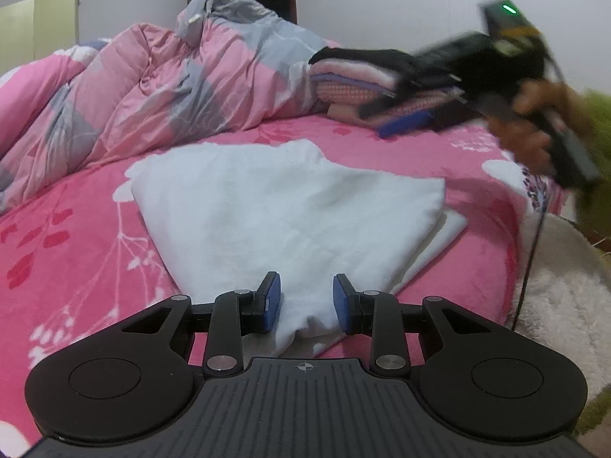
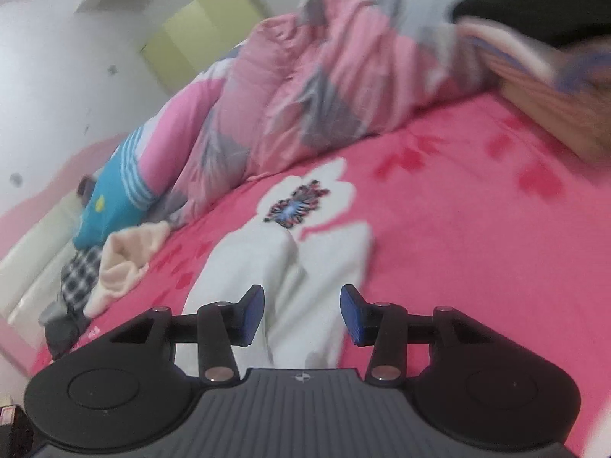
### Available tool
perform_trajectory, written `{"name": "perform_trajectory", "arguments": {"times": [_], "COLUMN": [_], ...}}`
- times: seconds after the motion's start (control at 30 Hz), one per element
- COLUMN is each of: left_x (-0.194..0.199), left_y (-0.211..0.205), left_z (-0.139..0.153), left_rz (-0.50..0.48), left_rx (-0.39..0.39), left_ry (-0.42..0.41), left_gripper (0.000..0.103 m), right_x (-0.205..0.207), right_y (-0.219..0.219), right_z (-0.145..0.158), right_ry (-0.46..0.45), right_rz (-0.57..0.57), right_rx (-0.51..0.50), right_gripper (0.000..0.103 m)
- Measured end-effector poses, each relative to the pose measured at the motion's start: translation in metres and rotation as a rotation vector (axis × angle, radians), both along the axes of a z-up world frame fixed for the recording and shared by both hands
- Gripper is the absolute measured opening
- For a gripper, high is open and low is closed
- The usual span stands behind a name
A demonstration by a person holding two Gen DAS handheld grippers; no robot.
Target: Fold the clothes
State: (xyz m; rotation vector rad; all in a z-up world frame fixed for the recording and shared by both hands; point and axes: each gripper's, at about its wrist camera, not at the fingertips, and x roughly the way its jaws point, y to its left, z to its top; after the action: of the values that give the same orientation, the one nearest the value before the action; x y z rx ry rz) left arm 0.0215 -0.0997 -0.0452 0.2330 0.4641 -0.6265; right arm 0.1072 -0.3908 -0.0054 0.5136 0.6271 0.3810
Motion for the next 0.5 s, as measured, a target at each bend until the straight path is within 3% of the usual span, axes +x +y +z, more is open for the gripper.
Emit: {"name": "perform_trajectory", "arguments": {"times": [0.13, 0.27, 0.4, 0.5], "left_x": [-0.012, -0.024, -0.033, -0.035], "left_y": [0.006, 0.006, 0.003, 0.007], "left_z": [0.007, 0.006, 0.006, 0.008], "left_rz": [-0.006, -0.015, -0.013, 0.0], "left_rx": [0.023, 0.091, 0.145, 0.126], "left_ry": [-0.022, -0.052, -0.085, -0.07], "left_gripper": [0.033, 0.036, 0.04, 0.043], "right_x": [-0.049, -0.08, -0.087, -0.081], "right_y": [-0.019, -0.018, 0.0, 0.011], "right_z": [-0.013, -0.03, -0.043, -0.051], "right_ry": [0.06, 0.13, 0.175, 0.202], "right_rz": [-0.074, -0.068, -0.038, -0.039], "right_rx": [0.16, 0.291, 0.312, 0.291], "right_gripper": [0.046, 0.045, 0.042, 0.036]}}
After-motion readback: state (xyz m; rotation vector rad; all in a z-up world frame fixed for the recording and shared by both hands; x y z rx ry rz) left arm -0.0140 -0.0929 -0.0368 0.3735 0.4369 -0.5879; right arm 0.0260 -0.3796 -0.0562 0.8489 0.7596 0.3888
